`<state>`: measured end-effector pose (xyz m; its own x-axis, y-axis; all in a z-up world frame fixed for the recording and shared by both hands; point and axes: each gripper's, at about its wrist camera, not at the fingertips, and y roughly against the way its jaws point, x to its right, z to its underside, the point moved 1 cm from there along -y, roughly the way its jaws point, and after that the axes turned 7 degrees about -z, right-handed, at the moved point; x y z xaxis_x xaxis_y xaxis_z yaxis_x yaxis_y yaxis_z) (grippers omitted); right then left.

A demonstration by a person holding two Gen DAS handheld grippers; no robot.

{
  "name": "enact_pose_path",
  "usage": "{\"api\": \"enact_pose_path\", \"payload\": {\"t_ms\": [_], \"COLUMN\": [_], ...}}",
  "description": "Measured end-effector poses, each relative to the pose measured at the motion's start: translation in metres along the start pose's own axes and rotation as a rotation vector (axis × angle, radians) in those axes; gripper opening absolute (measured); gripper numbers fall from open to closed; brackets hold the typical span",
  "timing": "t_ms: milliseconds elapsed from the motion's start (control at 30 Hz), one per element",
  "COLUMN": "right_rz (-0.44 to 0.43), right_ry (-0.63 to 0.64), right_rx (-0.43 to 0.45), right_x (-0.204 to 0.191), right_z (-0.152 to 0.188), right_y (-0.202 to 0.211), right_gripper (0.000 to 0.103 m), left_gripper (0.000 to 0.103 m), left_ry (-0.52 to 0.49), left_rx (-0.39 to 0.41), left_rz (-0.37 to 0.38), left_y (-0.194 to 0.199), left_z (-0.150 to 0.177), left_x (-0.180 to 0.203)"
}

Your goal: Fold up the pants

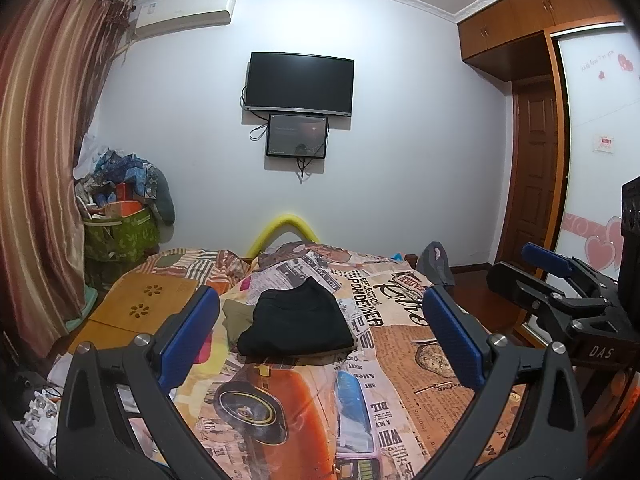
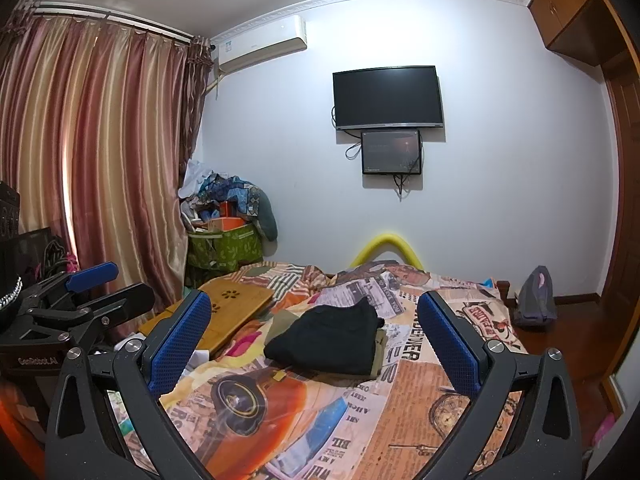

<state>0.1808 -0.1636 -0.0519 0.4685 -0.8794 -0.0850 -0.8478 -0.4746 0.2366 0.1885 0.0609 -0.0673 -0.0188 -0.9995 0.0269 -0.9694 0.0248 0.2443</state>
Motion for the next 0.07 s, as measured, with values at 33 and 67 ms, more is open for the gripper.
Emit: {"api": "enact_pose_path", "payload": {"t_ms": [33,67], "right_rz": [0.0,0.0], "right_ry": [-0.002,-0.002], "right_rx": [0.0,0.0], "right_x": [0.0006,0.0008], "right_z": [-0.0003,0.0001], "right_y": [-0.0001,0.0], "right_gripper": [0.103,0.103], "left_gripper": [0.103,0.103], "left_ry": [0.0,0.001], "left_rx": [-0.002,-0.003], "left_rz": [0.001,0.003], "left_y": [-0.0002,-0.0006], "left_z": [0.0003,0.0005], "left_x": [0.0003,0.0005]}}
